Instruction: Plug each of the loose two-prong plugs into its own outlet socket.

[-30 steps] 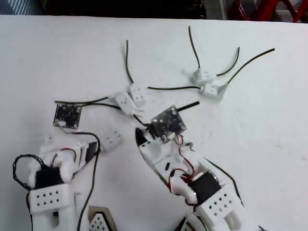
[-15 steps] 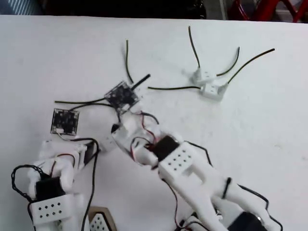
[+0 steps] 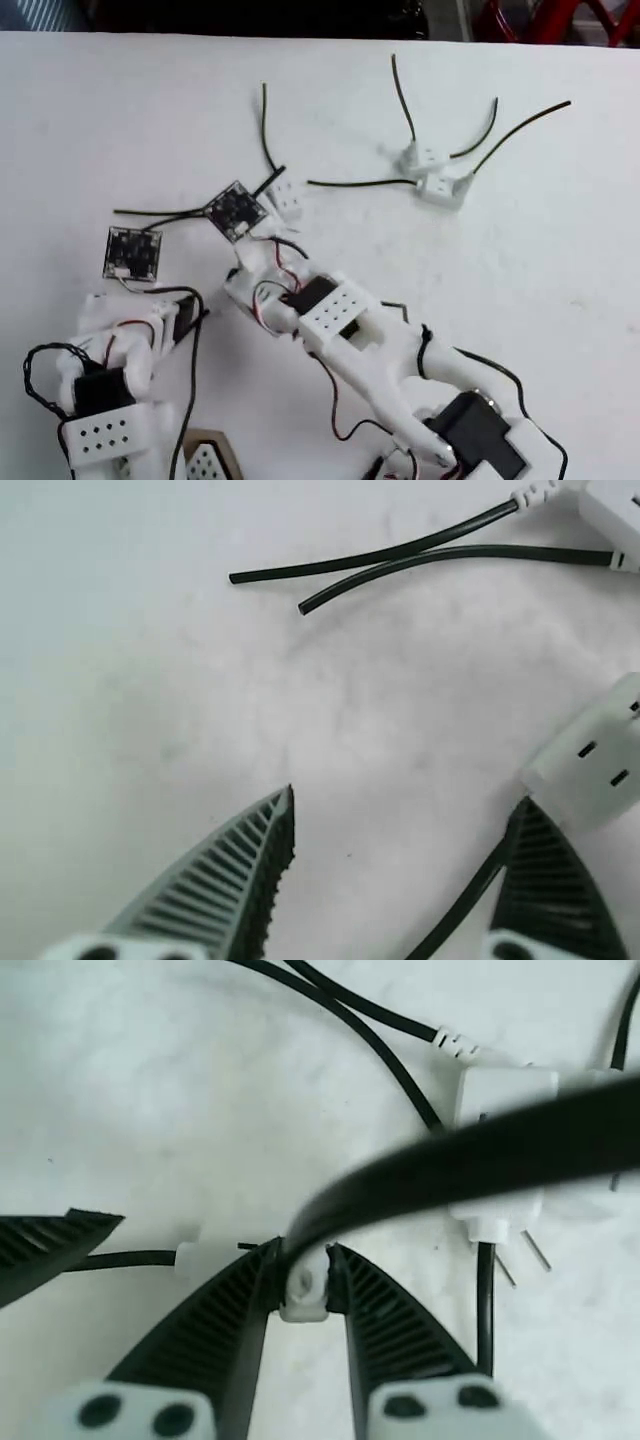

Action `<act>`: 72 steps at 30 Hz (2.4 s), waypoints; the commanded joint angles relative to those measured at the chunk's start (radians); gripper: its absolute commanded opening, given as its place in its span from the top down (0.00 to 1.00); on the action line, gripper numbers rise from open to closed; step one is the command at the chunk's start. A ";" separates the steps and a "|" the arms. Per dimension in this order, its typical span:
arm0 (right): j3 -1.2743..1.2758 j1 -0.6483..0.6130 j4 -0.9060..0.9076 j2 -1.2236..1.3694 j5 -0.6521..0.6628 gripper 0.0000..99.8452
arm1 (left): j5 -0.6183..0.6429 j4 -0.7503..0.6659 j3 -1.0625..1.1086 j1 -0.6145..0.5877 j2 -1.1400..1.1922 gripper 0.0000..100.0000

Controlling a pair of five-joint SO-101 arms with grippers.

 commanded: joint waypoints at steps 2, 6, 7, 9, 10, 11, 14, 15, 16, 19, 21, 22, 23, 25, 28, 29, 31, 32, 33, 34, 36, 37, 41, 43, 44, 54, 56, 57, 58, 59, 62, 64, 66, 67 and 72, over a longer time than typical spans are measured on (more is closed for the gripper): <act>-0.052 0.013 -0.038 0.033 0.015 0.98 | 0.000 0.000 -0.002 -0.007 -0.018 0.67; -0.052 0.013 -0.038 0.045 0.015 0.98 | 0.000 0.000 0.000 -0.007 -0.018 0.67; -0.051 0.013 -0.035 0.044 0.015 0.98 | 0.000 0.000 0.000 -0.007 -0.018 0.67; -0.048 0.021 -0.030 0.044 0.015 0.98 | 0.000 0.000 0.000 -0.007 -0.018 0.67; -0.046 0.027 -0.028 0.044 0.015 0.98 | 0.000 0.000 0.000 -0.007 -0.018 0.67; -0.046 0.030 -0.027 0.044 0.015 0.98 | 0.000 0.000 0.000 -0.008 -0.018 0.67; -0.048 0.039 -0.001 0.044 0.015 0.98 | 0.000 0.000 0.000 -0.010 -0.018 0.67; -0.048 0.039 -0.001 0.044 0.015 0.98 | 0.000 0.000 0.000 -0.010 -0.018 0.67; -0.046 0.041 -0.001 0.044 0.015 0.98 | 0.000 0.000 0.000 -0.010 -0.018 0.67; -0.044 0.042 0.015 0.044 0.014 0.98 | 0.000 0.000 0.000 -0.010 -0.018 0.67; -0.046 0.041 0.038 0.042 0.008 0.98 | 0.000 0.000 0.000 -0.010 -0.018 0.67; -0.046 0.039 0.044 0.042 0.008 0.98 | 0.000 0.000 0.000 -0.010 -0.018 0.67; -0.046 0.038 0.050 0.042 0.006 0.98 | 0.000 0.000 0.000 -0.010 -0.018 0.67; -0.046 0.031 0.050 0.042 -0.008 0.98 | 0.000 0.000 0.000 -0.010 -0.018 0.67; -0.046 0.015 0.065 0.042 -0.044 0.98 | 0.000 0.000 0.000 -0.010 -0.018 0.67; -0.046 0.008 0.065 0.045 -0.046 0.98 | 0.000 0.000 0.002 -0.010 -0.018 0.67; -0.046 0.002 0.065 0.053 -0.049 0.98 | 0.000 0.000 0.002 -0.010 -0.018 0.67; -0.044 0.002 0.065 0.054 -0.049 0.98 | 0.000 0.000 0.002 -0.010 -0.018 0.67; -0.044 0.007 0.065 0.054 -0.049 0.98 | 0.000 0.000 0.002 -0.010 -0.018 0.67; -0.038 0.008 0.062 0.054 -0.049 0.98 | 0.000 0.000 0.002 -0.010 -0.018 0.67; -0.015 0.010 0.041 0.054 -0.049 0.98 | 0.000 0.000 0.002 -0.010 -0.018 0.67; -0.005 0.010 0.030 0.058 -0.049 0.98 | 0.000 0.000 0.002 -0.010 -0.018 0.67; -0.002 0.008 0.019 0.120 -0.041 0.98 | 0.000 0.000 0.002 -0.010 -0.018 0.67; -0.021 0.007 0.027 0.160 -0.041 0.98 | 0.000 0.000 0.002 -0.010 -0.018 0.67; -0.032 0.007 0.028 0.173 -0.041 0.98 | 0.000 0.000 0.002 -0.010 -0.018 0.67; -0.058 -0.004 0.085 0.194 0.054 0.98 | 0.000 0.000 0.002 -0.010 -0.018 0.67; -0.063 0.002 0.085 0.179 0.057 0.98 | 0.000 0.000 0.002 -0.010 -0.018 0.67; -0.063 0.013 0.085 0.159 0.060 0.98 | 0.000 0.000 0.002 -0.010 -0.018 0.67; -0.063 0.025 0.085 0.128 0.060 0.98 | 0.000 0.000 0.002 -0.010 -0.018 0.67; -0.061 0.039 0.085 0.093 0.060 0.98 | 0.000 0.000 0.002 -0.010 -0.018 0.67; -0.058 0.094 0.119 -0.039 0.058 0.98 | 0.000 0.000 0.002 -0.010 -0.018 0.67; -0.058 0.136 0.151 -0.124 0.058 0.98 | 0.000 0.000 0.002 -0.010 -0.018 0.67; -0.058 0.183 0.179 -0.191 0.061 0.98 | 0.000 0.000 0.002 -0.010 -0.018 0.67; -0.057 0.209 0.188 -0.219 0.061 0.98 | 0.000 0.000 0.002 -0.010 -0.018 0.67; -0.057 0.371 0.191 -0.294 0.058 0.98 | 0.000 0.000 0.002 -0.010 -0.018 0.67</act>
